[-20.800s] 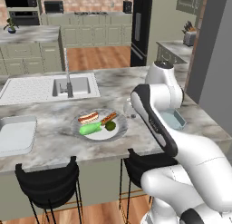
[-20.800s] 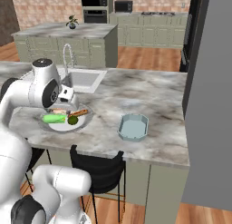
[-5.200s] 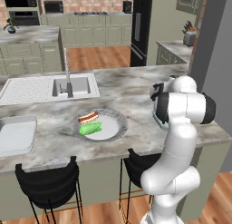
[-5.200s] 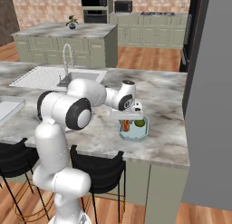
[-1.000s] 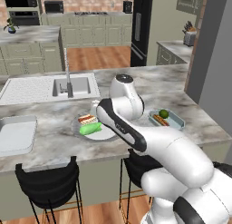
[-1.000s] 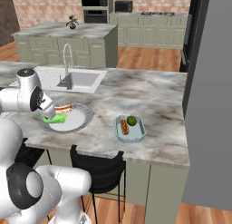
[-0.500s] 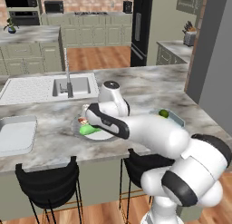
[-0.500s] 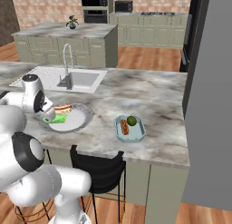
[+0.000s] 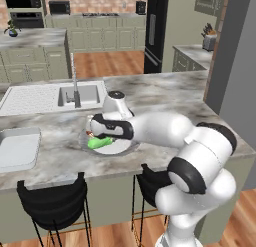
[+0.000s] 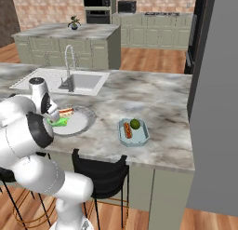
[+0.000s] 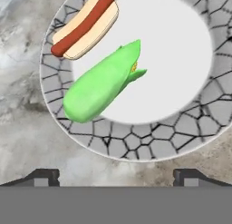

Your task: Place one cooked food and one vegetable from the large plate to each tupperware container.

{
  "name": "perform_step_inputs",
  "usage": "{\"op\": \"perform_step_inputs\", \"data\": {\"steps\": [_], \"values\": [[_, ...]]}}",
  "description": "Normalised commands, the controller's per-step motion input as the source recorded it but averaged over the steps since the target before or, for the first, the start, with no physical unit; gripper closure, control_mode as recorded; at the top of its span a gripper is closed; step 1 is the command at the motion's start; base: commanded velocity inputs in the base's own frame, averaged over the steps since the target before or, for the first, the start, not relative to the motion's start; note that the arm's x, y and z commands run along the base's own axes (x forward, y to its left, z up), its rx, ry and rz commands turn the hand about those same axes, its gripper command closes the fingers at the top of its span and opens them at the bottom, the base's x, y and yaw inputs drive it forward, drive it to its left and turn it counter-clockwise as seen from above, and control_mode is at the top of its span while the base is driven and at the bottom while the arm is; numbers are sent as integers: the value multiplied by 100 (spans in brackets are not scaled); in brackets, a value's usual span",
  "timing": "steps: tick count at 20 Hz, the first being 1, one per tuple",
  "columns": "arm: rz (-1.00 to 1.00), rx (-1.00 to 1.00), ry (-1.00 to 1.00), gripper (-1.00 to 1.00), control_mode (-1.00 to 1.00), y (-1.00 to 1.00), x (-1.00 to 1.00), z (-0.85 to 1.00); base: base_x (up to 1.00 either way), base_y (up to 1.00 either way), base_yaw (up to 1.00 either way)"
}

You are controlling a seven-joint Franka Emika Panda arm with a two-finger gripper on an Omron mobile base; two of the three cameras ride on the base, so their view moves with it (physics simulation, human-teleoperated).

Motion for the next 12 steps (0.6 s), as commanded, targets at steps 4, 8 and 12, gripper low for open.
{"op": "perform_step_inputs", "data": {"steps": [4,8,12], "values": [[0,0,2,-100,-100,0,27,-28,0,0,0],[0,0,2,-100,-100,10,34,-31,0,0,0],[0,0,0,-100,-100,18,23,-28,0,0,0]]}}
